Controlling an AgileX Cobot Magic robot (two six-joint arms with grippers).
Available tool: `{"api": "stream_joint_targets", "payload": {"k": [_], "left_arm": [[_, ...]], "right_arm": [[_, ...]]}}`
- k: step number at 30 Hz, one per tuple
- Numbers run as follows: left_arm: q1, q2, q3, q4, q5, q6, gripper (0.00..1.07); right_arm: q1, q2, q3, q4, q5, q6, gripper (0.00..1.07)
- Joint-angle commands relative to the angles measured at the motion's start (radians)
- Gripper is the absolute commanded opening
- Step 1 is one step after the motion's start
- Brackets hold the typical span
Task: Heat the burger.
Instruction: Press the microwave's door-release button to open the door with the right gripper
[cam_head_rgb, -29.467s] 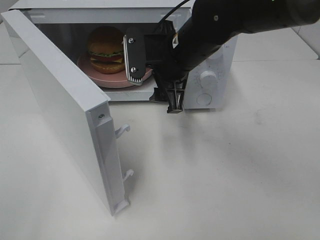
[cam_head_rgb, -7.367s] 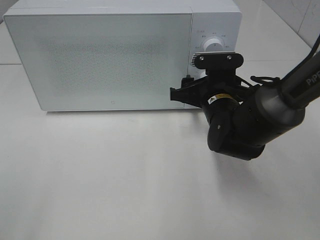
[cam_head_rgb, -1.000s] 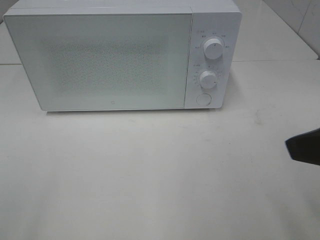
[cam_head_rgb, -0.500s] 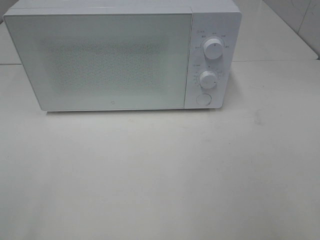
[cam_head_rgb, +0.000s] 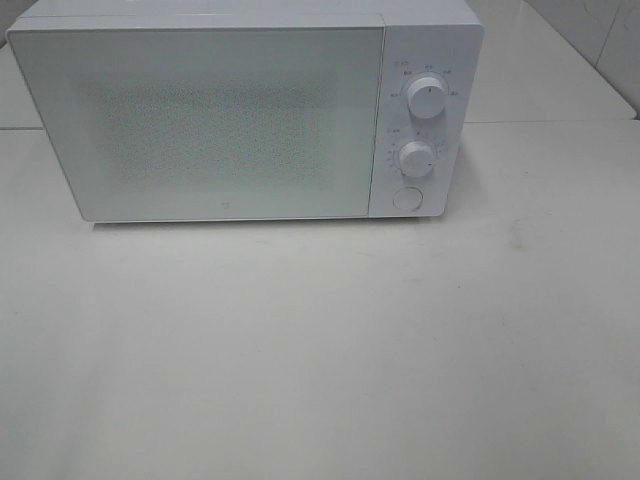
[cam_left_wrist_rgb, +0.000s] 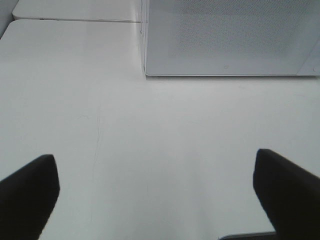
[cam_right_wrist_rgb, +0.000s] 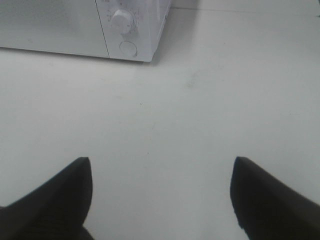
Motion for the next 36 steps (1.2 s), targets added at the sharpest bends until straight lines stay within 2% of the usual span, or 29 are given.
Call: {"api": "stream_joint_targets", "payload": {"k": [1, 19, 36], "left_arm": [[0.001, -0.016, 0.004, -0.005, 0.003, -0.005, 0.98], [0.001, -0.014, 0.004, -0.004, 0.003, -0.005, 0.98], [0.001, -0.014, 0.004, -0.004, 0.003, -0.005, 0.98]], "right_arm": [[-0.006, -0.044, 0.003, -0.005, 0.001, 0.003, 0.75], [-0.006, -0.008, -0.020, -0.001, -0.038, 0.008, 0.75], [-0.006, 0.353, -0.021, -0.001, -0.361, 0.003, 0.75]]}}
